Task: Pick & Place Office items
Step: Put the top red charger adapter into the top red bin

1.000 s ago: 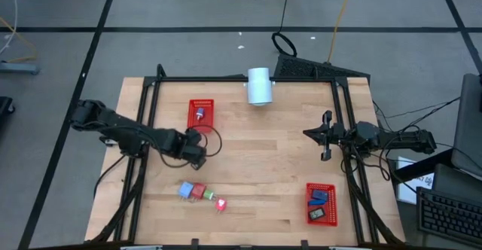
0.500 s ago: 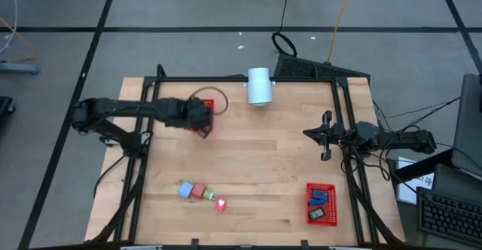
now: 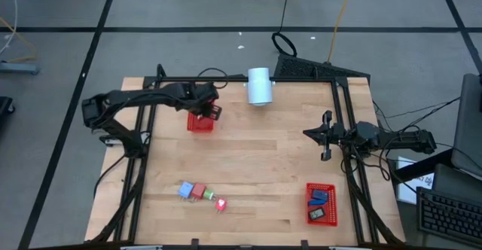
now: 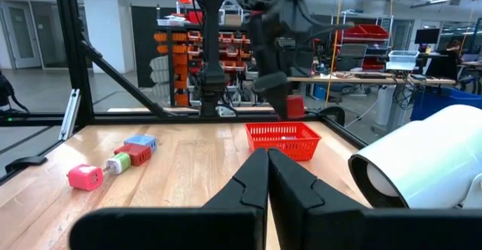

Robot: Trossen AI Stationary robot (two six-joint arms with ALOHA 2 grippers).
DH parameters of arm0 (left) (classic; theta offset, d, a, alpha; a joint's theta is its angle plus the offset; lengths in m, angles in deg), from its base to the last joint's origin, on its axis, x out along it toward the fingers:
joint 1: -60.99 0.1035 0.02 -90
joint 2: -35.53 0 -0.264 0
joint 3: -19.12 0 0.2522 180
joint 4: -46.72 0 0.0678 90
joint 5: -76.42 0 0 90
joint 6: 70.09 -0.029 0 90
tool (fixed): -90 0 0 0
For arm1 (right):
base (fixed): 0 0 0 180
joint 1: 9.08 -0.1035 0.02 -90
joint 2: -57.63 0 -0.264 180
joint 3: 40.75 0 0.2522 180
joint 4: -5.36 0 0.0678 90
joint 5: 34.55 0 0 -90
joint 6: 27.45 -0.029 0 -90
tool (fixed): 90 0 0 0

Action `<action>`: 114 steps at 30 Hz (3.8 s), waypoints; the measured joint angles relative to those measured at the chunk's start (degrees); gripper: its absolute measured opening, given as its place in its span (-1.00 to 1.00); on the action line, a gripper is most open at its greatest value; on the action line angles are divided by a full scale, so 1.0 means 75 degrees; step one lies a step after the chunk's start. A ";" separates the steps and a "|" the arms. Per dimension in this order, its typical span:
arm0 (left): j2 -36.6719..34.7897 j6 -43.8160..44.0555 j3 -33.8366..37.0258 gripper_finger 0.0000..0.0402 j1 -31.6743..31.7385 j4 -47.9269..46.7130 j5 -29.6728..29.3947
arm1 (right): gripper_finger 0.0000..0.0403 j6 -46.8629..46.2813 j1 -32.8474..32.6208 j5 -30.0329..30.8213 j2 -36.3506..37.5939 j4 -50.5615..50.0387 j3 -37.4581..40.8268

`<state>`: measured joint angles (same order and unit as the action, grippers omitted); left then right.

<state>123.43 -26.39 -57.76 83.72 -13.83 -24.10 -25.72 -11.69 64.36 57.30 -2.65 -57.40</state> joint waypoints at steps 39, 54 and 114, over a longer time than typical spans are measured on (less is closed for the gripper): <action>0.1220 0.0589 -0.0004 -0.38 0.0415 0.0280 0.0084 | -1.00 0.0000 -0.0003 0.0000 -0.0002 -0.0001 -0.0001; 0.1273 0.0776 -0.0004 -0.39 0.0380 0.0511 0.0178 | -1.00 -0.0001 0.0000 0.0000 -0.0002 -0.0001 0.0000; 0.1264 -0.0418 0.0629 0.16 0.0395 0.1456 0.0604 | -1.00 -0.0001 -0.0003 0.0000 -0.0002 -0.0001 -0.0001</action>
<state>132.91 -29.52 -53.05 86.68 -2.91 -19.57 -25.72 -11.71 64.36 57.29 -2.66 -57.41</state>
